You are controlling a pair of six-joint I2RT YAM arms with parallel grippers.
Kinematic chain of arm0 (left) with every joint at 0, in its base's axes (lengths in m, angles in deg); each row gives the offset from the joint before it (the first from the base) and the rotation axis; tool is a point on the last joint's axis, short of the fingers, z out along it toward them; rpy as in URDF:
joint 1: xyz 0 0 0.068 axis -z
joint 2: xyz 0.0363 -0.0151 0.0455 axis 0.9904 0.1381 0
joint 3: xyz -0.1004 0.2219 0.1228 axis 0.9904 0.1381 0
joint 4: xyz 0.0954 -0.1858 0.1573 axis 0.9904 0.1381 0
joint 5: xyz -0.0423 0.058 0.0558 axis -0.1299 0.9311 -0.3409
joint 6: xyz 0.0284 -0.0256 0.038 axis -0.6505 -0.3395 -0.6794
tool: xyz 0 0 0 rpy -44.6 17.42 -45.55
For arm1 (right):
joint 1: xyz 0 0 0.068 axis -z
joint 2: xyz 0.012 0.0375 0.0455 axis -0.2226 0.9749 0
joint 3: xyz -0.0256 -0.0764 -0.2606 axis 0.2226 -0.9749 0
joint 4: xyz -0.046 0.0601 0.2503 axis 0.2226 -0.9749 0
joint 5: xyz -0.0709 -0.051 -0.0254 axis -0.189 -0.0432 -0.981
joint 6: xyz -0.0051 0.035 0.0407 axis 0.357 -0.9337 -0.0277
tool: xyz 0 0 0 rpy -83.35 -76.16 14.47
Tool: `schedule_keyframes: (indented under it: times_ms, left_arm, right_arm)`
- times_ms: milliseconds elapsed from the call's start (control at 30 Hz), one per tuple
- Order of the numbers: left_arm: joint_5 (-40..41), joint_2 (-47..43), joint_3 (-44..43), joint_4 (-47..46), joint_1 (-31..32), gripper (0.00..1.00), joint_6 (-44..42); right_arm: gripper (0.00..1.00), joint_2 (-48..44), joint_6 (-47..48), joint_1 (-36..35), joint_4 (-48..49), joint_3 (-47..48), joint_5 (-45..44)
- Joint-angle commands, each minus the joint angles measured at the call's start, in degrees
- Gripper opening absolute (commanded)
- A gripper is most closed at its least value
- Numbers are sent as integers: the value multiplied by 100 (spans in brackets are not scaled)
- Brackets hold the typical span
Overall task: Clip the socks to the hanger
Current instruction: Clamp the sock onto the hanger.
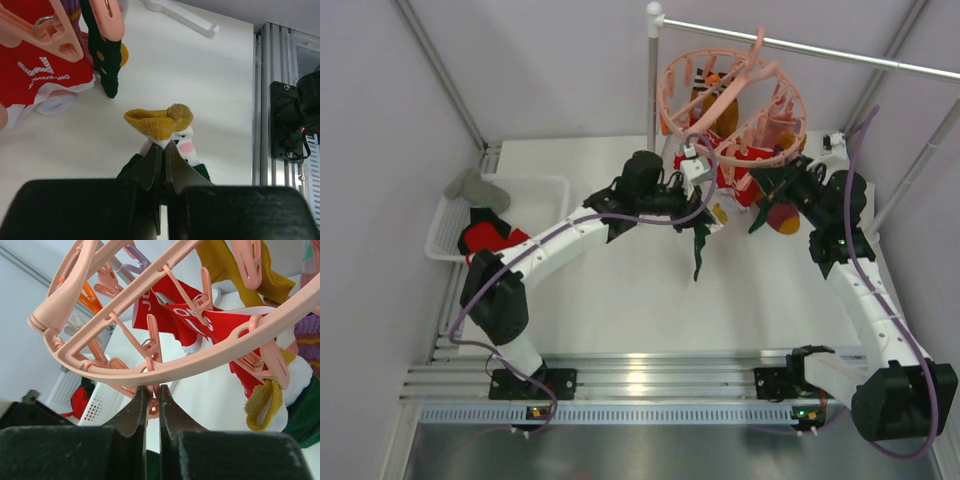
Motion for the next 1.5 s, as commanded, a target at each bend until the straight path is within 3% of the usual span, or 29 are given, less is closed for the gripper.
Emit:
schedule_keyframes:
  times_ms: [0, 600, 1033, 1467]
  left_arm:
    - [315, 413, -630, -523, 30, 0, 331]
    - [307, 1310, -1562, -1086, 118, 0, 1052]
    - [333, 1460, -1650, -1050, 118, 0, 1008]
    - [34, 1425, -1941, -1288, 118, 0, 1526]
  right_arm:
    - [0, -52, -108, 76, 210, 294, 83]
    - [0, -70, 15, 67, 165, 232, 162]
    - [0, -9, 41, 76, 174, 294, 180]
    - [0, 0, 367, 67, 33, 276, 65]
